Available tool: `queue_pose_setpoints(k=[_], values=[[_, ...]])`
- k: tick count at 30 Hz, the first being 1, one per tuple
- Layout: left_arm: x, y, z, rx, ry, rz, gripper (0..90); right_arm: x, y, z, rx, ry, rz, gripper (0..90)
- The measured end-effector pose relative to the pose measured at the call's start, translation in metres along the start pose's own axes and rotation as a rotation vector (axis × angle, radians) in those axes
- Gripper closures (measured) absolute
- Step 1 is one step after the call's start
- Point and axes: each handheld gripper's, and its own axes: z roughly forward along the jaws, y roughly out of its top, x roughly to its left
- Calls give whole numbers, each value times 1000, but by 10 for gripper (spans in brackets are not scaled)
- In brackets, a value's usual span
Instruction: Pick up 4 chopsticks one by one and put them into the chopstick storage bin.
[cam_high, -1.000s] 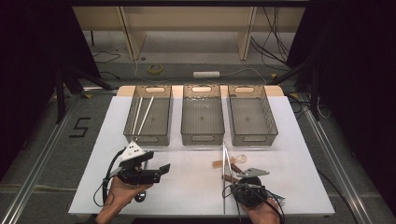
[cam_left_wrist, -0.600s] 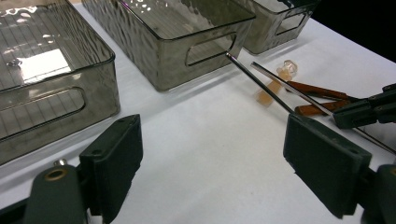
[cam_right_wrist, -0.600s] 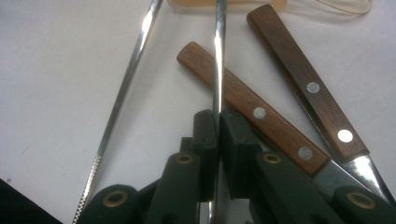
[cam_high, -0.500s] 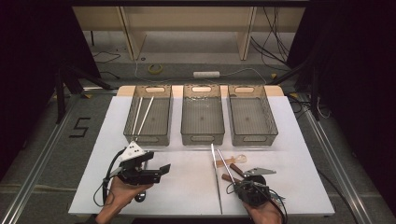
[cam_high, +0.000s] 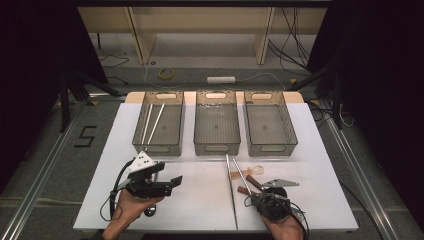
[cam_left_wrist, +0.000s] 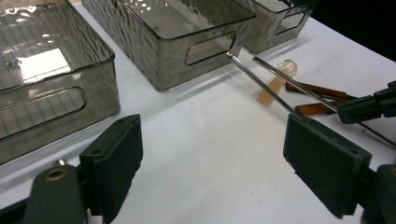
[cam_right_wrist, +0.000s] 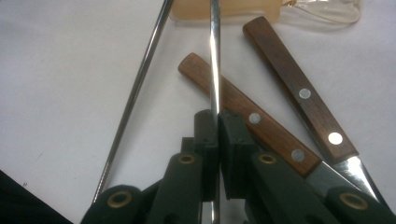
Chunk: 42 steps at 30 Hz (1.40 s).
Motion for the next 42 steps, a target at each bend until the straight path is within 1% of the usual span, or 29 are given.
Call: queue_pose_setpoints(k=[2,4,9,14,18,22,23,27,36,39,42], values=[[0,0,0,0,0,1,193,1,1,-1,-4,8,-9,869],[0,0,0,1,-2,0,193,2,2,-4,-12,18,-27,869],[0,0,2,10,-6,7,193,8,7,-12,-38,50,-95,869],[-3,2,4,16,-18,26,193,12,14,-19,-65,76,-169,869],[-5,4,7,33,-37,44,193,14,19,-22,-64,93,-210,869],[-7,7,11,37,-51,60,193,18,22,-22,-66,117,-259,869],[-8,8,11,38,-55,64,193,20,23,-22,-60,121,-265,869],[-9,10,14,50,-67,84,191,26,26,-20,-48,136,-325,869],[-10,13,21,76,-97,111,190,43,34,-16,-13,179,-441,869],[-10,14,23,95,-110,135,189,47,36,-13,-2,190,-471,869],[-13,14,25,112,-119,171,187,49,37,-11,15,204,-507,869]])
